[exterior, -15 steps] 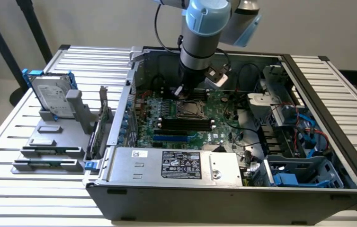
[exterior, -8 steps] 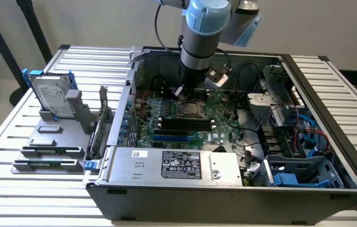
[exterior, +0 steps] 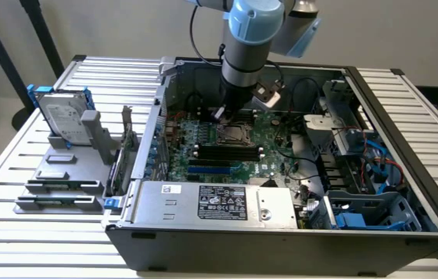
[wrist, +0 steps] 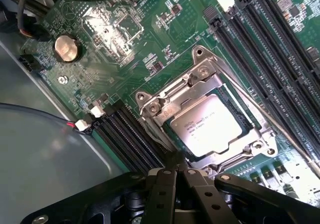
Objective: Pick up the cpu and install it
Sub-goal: 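Install the first cpu locking lever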
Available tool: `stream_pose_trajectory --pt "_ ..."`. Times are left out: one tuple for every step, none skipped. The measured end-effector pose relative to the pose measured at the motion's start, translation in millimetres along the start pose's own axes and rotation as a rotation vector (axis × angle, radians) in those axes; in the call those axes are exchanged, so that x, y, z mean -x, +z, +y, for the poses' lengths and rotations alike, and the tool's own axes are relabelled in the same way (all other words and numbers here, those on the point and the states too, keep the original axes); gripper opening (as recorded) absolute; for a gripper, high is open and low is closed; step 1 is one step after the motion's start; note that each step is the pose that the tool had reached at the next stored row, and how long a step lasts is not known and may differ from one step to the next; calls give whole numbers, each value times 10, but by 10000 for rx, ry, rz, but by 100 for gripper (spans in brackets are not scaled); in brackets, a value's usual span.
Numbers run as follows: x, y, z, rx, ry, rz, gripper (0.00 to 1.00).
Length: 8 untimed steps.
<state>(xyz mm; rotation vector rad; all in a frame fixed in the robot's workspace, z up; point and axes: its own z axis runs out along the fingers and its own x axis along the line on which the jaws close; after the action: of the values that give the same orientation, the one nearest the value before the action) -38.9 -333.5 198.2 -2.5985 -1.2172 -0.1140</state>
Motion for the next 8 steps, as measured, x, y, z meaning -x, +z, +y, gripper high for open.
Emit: stream_pose_trajectory --pt "11 -7 3 0 -1 1 11" --pt "19 -14 3 -1 -3 0 11" --pt "24 -21 0 0 -3 -2 11" --pt "27 -26 -4 -1 -5 -3 11" --pt "32 -31 -12 -1 -6 -1 11" --pt "37 -36 -20 -2 -6 -1 11" --pt "44 -40 -31 -2 -7 1 11" --pt "52 -45 -42 -4 -6 3 11"
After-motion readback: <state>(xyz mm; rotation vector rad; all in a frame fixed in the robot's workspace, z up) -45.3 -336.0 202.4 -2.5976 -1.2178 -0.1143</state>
